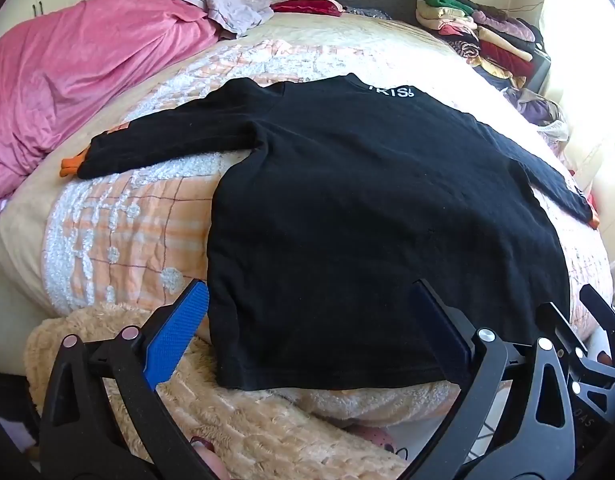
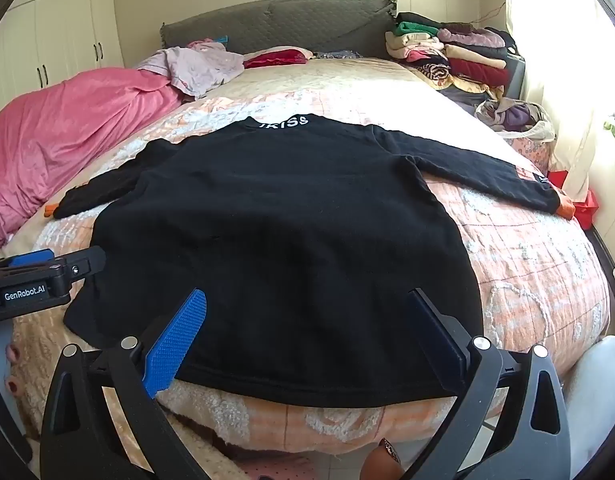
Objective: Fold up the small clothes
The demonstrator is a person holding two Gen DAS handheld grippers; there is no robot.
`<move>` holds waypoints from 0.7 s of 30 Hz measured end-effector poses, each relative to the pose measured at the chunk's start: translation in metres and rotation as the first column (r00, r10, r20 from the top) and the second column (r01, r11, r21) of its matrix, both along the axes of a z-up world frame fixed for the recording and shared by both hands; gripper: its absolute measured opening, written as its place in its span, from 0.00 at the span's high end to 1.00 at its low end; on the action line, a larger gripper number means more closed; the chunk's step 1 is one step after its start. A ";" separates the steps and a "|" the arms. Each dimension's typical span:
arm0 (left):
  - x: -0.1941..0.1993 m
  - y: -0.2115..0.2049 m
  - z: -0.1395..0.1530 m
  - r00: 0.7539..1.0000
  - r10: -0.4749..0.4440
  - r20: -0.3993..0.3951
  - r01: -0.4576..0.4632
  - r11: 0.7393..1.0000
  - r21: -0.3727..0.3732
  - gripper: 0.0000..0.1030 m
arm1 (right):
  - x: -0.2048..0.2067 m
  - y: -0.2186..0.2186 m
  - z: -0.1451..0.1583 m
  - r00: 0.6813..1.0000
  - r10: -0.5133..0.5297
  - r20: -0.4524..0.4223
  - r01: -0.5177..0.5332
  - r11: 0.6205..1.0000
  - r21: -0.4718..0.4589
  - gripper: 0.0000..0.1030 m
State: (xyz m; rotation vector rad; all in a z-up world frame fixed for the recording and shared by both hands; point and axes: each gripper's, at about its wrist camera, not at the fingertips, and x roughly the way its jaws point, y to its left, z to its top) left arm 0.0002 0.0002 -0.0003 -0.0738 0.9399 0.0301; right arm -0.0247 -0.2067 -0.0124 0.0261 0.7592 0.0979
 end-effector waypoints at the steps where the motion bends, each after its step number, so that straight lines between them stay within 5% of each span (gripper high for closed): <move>1: 0.000 0.000 0.000 1.000 0.000 -0.002 0.000 1.000 -0.001 0.09 | 0.000 0.000 0.000 1.000 0.001 0.001 -0.001 1.000 0.001 0.04; 21: 0.002 -0.003 -0.003 1.000 -0.011 -0.006 0.011 1.000 -0.012 0.09 | -0.004 0.001 0.004 1.000 -0.005 0.004 0.005 1.000 -0.003 0.04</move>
